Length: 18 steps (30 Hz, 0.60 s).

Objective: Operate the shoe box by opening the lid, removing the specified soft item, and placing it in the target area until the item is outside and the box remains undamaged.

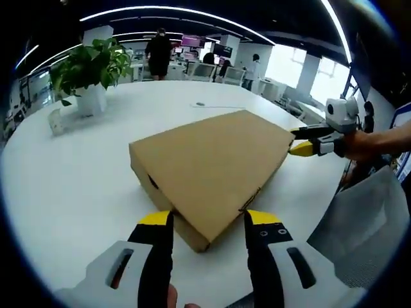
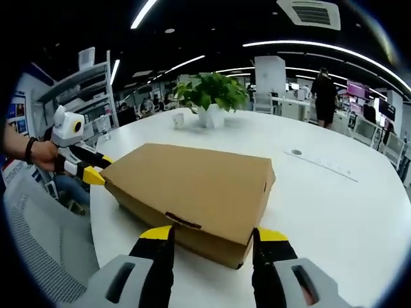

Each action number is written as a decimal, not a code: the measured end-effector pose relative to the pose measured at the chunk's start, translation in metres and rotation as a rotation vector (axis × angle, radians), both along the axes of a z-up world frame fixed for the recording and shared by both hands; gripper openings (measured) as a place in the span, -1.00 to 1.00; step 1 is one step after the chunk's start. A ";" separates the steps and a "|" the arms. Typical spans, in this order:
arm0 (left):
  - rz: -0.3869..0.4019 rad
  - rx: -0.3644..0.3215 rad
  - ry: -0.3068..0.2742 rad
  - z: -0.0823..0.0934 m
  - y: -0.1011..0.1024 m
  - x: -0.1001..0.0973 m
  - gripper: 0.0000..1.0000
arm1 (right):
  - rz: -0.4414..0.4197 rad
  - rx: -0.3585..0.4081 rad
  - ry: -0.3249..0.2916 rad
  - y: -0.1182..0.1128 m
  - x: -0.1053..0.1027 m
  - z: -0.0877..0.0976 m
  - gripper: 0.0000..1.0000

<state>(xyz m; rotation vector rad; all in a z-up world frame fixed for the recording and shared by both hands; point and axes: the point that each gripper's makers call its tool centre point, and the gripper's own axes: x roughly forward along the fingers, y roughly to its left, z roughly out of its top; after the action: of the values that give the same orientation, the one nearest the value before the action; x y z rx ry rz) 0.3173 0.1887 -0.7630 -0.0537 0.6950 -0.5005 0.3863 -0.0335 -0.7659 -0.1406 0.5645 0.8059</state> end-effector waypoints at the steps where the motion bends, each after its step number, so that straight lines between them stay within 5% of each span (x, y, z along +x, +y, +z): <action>1: 0.005 -0.004 -0.003 0.001 0.000 0.000 -0.12 | -0.001 0.003 0.000 0.000 0.000 0.002 -0.10; 18: 0.054 -0.052 -0.080 0.033 0.003 0.005 -0.15 | 0.004 0.077 -0.032 0.000 0.004 0.038 -0.14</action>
<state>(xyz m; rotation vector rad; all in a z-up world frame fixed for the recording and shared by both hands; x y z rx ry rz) 0.3220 0.1917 -0.7298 -0.1003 0.6010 -0.4659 0.3901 -0.0336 -0.7280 -0.0835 0.5021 0.8270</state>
